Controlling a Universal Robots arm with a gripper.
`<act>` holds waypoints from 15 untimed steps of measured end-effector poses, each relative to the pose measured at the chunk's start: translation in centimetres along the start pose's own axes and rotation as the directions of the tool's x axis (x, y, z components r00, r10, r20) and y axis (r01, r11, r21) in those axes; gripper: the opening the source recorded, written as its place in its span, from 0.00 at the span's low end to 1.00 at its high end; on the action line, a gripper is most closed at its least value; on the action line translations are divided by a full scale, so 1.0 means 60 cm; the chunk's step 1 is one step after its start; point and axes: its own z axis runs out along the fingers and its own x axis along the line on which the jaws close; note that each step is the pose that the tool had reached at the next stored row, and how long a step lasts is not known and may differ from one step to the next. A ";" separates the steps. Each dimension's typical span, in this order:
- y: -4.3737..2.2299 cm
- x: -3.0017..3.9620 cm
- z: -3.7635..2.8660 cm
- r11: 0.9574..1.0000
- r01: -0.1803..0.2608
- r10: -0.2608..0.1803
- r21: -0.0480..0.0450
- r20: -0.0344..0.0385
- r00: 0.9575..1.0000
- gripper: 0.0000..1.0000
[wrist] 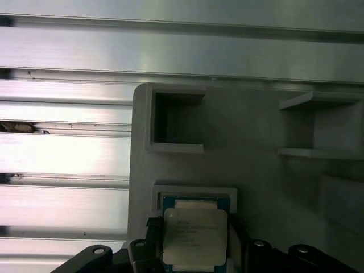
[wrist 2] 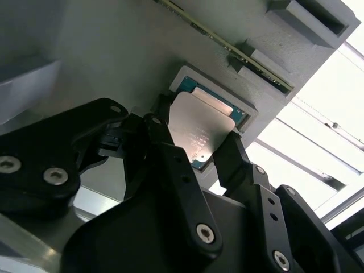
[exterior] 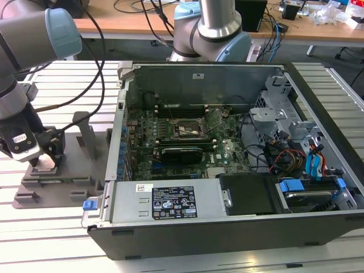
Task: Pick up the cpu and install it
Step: 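Pick up the cpu and move it towards the insertion slot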
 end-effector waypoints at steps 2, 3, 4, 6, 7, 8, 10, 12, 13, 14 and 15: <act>0.000 0.000 -0.003 1.000 0.000 0.000 0.000 0.000 1.000 0.55; 0.000 0.000 -0.004 1.000 0.000 0.000 0.000 0.000 1.000 0.55; 0.000 0.000 -0.005 1.000 0.000 0.000 0.000 0.000 1.000 0.55; 0.000 0.000 -0.011 1.000 0.000 0.000 0.000 0.000 1.000 0.55; 0.000 0.000 -0.014 1.000 0.000 0.000 0.000 0.000 1.000 0.55; 0.000 0.000 -0.017 1.000 0.000 0.000 0.000 0.000 1.000 0.55; 0.000 0.000 -0.022 1.000 0.000 0.000 0.000 0.000 1.000 0.55; 0.000 -0.001 -0.026 1.000 0.000 0.000 0.000 0.000 1.000 0.55; 0.000 -0.001 -0.027 1.000 0.000 0.000 0.000 0.000 1.000 0.55; 0.000 -0.001 -0.028 1.000 0.000 0.000 0.000 0.000 1.000 0.55; 0.000 -0.001 -0.029 1.000 0.000 0.000 0.000 0.000 1.000 0.55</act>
